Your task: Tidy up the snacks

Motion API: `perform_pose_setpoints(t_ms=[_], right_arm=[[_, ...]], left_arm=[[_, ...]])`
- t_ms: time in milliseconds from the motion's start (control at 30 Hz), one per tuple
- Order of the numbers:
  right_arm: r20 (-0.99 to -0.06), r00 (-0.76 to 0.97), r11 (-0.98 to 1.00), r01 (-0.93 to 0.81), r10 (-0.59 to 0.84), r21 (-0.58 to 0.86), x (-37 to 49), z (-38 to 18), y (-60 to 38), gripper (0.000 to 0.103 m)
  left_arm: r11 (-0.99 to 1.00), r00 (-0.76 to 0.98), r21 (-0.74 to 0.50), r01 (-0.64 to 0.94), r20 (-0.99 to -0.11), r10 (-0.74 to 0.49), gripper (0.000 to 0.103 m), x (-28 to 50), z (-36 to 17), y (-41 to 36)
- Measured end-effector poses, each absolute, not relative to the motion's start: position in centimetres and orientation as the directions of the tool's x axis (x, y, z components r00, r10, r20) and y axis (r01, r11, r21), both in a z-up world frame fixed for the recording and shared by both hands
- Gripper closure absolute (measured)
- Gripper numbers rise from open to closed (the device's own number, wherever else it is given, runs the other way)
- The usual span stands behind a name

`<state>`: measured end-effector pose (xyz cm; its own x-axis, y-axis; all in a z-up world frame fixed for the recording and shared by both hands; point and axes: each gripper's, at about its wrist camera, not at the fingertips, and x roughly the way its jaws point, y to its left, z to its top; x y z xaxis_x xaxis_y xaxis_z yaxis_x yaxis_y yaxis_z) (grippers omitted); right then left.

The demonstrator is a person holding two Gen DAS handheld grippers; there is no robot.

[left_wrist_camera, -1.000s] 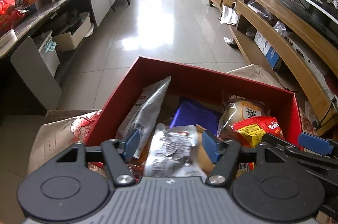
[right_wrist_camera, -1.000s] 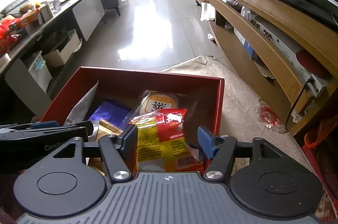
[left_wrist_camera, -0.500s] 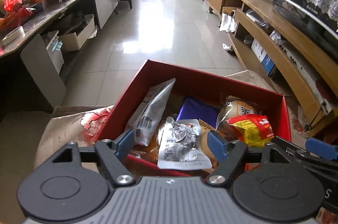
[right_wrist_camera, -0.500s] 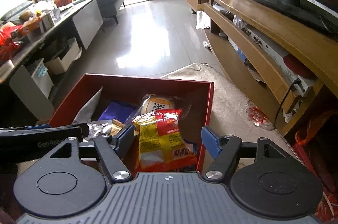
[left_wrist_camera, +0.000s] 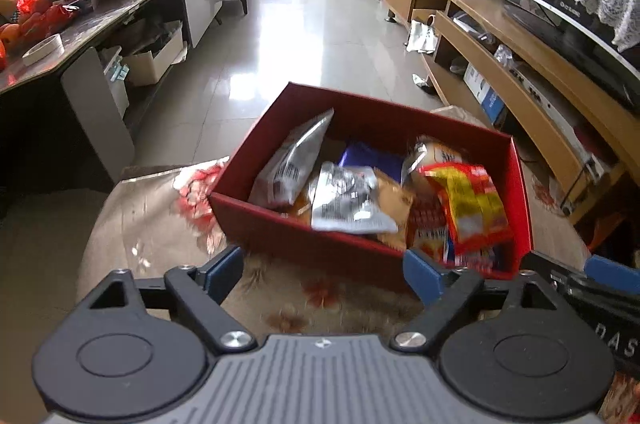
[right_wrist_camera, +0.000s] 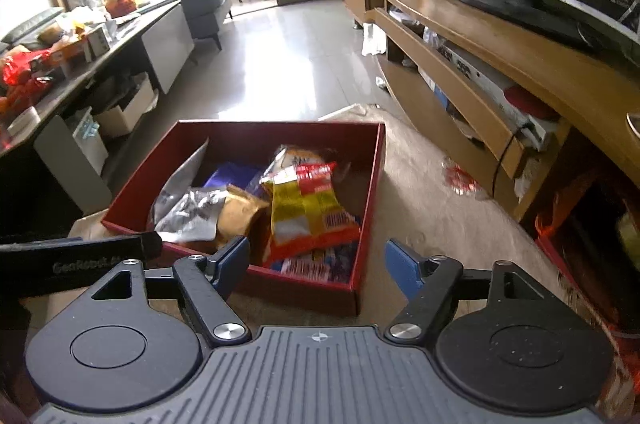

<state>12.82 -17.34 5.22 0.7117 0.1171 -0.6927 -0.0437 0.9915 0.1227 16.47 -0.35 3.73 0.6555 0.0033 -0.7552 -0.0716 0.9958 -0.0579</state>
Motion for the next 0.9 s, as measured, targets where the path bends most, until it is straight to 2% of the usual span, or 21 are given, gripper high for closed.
perform_pose_setpoints(t_ms=[900], right_arm=[[-0.7,0.707,0.995,-0.049,0.098,0.089,4.9,4.2,-16.8,0.019]], left_arm=[[0.996,0.63,-0.061,-0.058,-0.777,-0.011,0.009,8.0,1.8,0.4]])
